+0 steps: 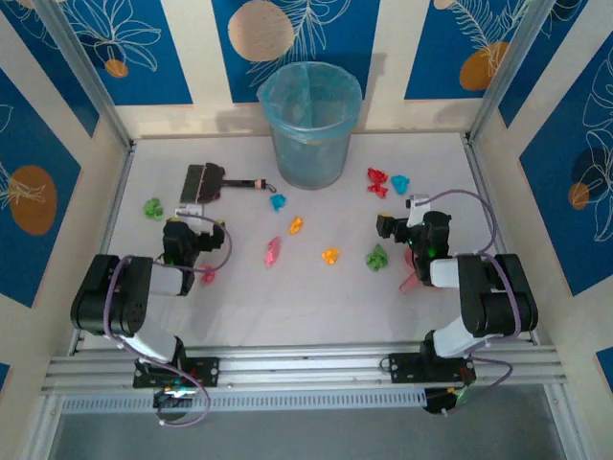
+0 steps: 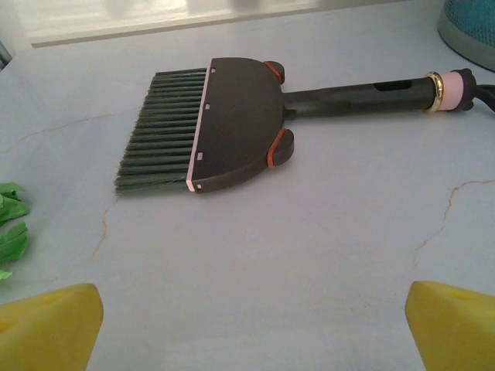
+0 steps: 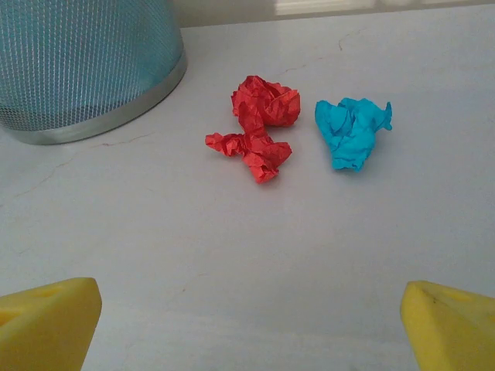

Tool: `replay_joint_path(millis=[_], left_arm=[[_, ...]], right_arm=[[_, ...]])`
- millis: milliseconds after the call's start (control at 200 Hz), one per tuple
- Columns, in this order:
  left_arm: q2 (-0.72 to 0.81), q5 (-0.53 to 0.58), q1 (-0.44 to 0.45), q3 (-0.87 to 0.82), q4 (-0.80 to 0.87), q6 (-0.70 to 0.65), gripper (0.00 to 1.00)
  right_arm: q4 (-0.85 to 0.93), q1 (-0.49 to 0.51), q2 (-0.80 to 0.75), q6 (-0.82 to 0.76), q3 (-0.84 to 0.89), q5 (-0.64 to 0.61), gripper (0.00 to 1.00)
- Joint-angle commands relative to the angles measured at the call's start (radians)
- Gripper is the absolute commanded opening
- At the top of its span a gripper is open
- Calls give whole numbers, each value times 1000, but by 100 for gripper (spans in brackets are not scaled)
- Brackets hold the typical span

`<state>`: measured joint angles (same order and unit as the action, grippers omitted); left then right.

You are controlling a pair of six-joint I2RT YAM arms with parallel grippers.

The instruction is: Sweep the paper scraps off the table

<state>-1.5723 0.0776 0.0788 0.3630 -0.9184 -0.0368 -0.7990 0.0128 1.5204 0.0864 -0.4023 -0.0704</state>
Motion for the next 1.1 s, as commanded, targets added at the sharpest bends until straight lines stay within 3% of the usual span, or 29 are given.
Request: replay_joint_path(millis=[0,1095], left_arm=[[13,-25,-2,12,-8,-22,100],[12,-24,-3,9,-17,-21,100]], right_arm=[[-8,-2,0,-12,-11,14,99],[-3,-19,1,-1,-15,49,99]])
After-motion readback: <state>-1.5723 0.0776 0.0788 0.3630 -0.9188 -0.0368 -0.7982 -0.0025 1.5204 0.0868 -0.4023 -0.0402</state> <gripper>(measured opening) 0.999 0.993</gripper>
